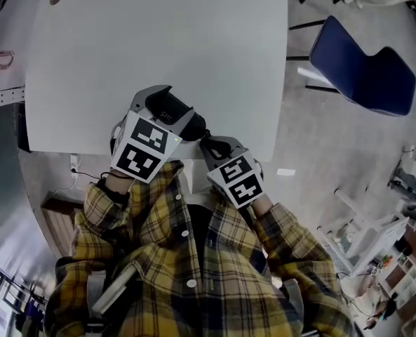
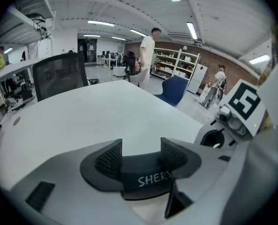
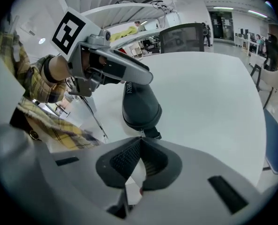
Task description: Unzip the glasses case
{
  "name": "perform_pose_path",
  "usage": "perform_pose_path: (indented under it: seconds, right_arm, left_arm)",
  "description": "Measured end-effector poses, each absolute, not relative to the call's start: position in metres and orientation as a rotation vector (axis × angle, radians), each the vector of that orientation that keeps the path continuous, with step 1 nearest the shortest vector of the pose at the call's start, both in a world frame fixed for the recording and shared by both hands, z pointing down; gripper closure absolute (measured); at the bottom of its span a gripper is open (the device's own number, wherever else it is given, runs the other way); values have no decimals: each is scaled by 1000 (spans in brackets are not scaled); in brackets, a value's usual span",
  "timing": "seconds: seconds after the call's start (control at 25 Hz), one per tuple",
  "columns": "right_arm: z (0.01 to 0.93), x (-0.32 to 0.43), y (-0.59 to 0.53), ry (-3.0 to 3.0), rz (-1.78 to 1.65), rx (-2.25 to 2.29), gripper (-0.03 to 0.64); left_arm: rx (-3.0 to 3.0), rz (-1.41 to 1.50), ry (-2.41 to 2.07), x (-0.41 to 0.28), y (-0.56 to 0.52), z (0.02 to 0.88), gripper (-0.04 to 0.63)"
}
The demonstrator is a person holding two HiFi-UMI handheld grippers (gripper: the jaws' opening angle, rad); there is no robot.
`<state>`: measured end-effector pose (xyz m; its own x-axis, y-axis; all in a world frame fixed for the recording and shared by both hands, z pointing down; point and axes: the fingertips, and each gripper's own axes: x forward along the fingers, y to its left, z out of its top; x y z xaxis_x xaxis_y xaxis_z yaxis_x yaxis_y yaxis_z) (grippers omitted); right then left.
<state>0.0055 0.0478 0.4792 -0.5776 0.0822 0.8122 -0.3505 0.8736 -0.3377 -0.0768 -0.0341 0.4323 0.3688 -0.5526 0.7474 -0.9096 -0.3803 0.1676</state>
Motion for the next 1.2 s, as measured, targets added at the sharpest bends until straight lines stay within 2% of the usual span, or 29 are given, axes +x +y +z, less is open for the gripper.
perform_pose_path:
  seconds: [0.28, 0.4, 1.2]
  right_arm:
    - [484, 5, 50, -2102, 575, 145, 618]
    - [484, 6, 48, -2106, 548, 141, 618]
    - [476, -3, -7, -2082, 207, 23, 617]
  left_arm:
    - [2172, 972, -1392, -79, -34, 443, 379]
    - [2191, 1017, -1387, -83, -35, 443, 448]
    - [2237, 1035, -1333, -78, -34, 441, 472]
